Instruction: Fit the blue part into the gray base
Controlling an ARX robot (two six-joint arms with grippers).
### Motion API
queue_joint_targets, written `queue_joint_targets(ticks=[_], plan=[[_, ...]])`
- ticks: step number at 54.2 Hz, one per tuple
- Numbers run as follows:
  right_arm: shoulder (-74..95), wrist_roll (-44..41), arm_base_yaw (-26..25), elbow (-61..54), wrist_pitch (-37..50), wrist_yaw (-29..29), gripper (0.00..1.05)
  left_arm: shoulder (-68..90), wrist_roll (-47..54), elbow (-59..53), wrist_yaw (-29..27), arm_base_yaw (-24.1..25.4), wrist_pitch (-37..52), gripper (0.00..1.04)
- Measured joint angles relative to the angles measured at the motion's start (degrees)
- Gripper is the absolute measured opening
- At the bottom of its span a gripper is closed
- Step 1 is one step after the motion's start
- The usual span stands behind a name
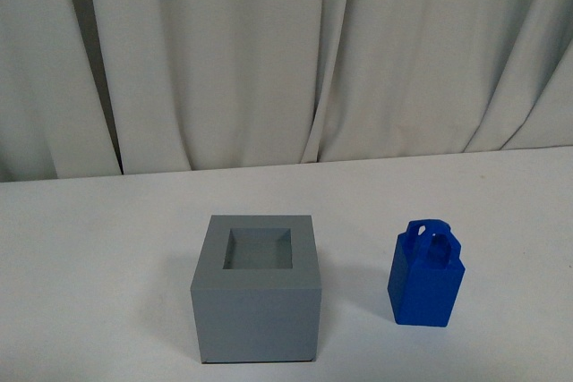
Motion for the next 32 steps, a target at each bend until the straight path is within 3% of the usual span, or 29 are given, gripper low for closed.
queue_joint_targets(ticks=[32], plan=[[0.0, 0.0, 0.0, 0.0, 0.0, 0.0, 0.97, 0.0, 0.0, 0.0, 0.0, 0.0, 0.0, 0.99]])
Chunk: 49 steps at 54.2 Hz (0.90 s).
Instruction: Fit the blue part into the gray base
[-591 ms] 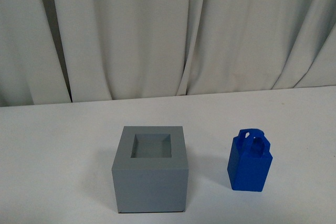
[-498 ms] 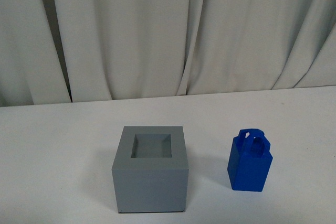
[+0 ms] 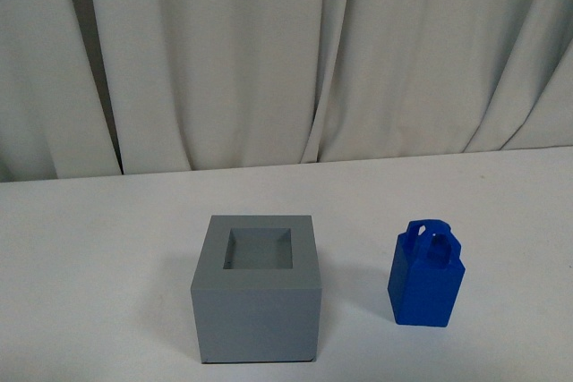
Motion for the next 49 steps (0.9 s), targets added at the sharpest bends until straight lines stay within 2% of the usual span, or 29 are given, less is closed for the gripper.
queue_joint_targets(ticks=[49], plan=[[0.0, 0.02, 0.0, 0.0, 0.0, 0.0, 0.97, 0.0, 0.0, 0.0, 0.0, 0.0, 0.0, 0.99]])
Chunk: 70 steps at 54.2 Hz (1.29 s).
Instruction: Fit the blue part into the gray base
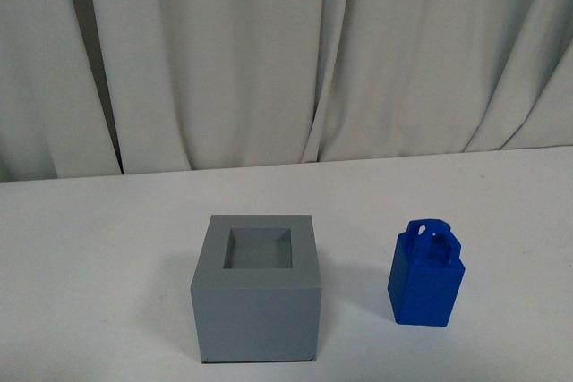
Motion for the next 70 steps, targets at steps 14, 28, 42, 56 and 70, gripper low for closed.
queue_joint_targets(ticks=[14, 28, 42, 56, 70], plan=[[3.72, -0.72, -5.42, 0.09, 2.91, -17.25, 0.97, 0.0, 0.0, 0.0, -0.09, 0.0, 0.0, 0.99], [20.55, -4.42, -10.03, 3.8, 12.11, -39.54, 0.97, 0.0, 0.0, 0.0, -0.09, 0.0, 0.0, 0.99], [46.34, -11.19, -7.52, 15.1, 17.2, -35.26, 0.97, 0.0, 0.0, 0.0, -0.04, 0.0, 0.0, 0.99], [65.07, -19.08, -4.42, 31.08, 10.08, -33.68, 0.97, 0.0, 0.0, 0.0, -0.02, 0.0, 0.0, 0.99], [78.29, -29.38, -0.96, 48.65, -7.28, -34.71, 0.97, 0.0, 0.0, 0.0, -0.02, 0.0, 0.0, 0.99]])
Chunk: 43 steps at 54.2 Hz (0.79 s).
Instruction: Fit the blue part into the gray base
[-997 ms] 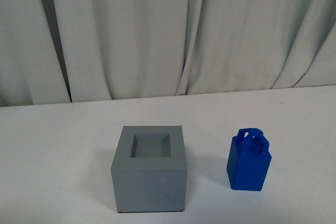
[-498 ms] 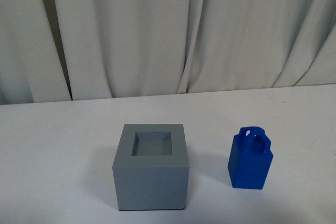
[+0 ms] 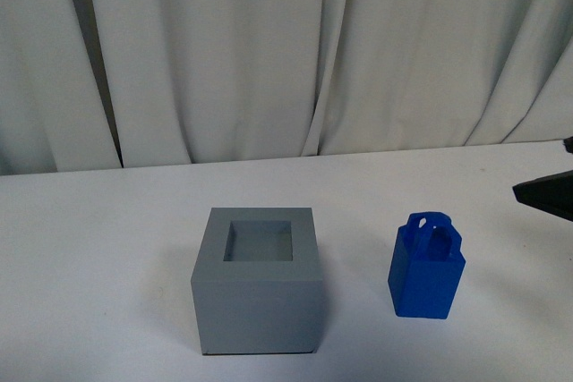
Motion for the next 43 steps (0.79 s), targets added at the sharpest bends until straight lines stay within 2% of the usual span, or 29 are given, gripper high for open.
queue_joint_targets(ticks=[7, 16, 22, 26, 31, 43], plan=[[7.34, -7.85, 2.91, 11.39, -12.33, 1.27, 0.97, 0.0, 0.0, 0.0, 0.0, 0.0, 0.0, 0.99], [13.29, -15.67, 5.99, 20.74, -22.77, 3.69, 0.97, 0.0, 0.0, 0.0, 0.0, 0.0, 0.0, 0.99], [17.81, -21.42, 8.39, 26.93, -29.62, 6.1, 0.97, 0.0, 0.0, 0.0, 0.0, 0.0, 0.0, 0.99], [21.94, -27.45, 10.14, 31.69, -35.06, 9.97, 0.97, 0.0, 0.0, 0.0, 0.0, 0.0, 0.0, 0.99], [25.22, -32.33, 11.39, 35.15, -39.98, 12.44, 0.97, 0.0, 0.0, 0.0, 0.0, 0.0, 0.0, 0.99], [32.35, -36.81, 13.29, 44.83, -47.65, 15.82, 0.97, 0.0, 0.0, 0.0, 0.0, 0.0, 0.0, 0.99]])
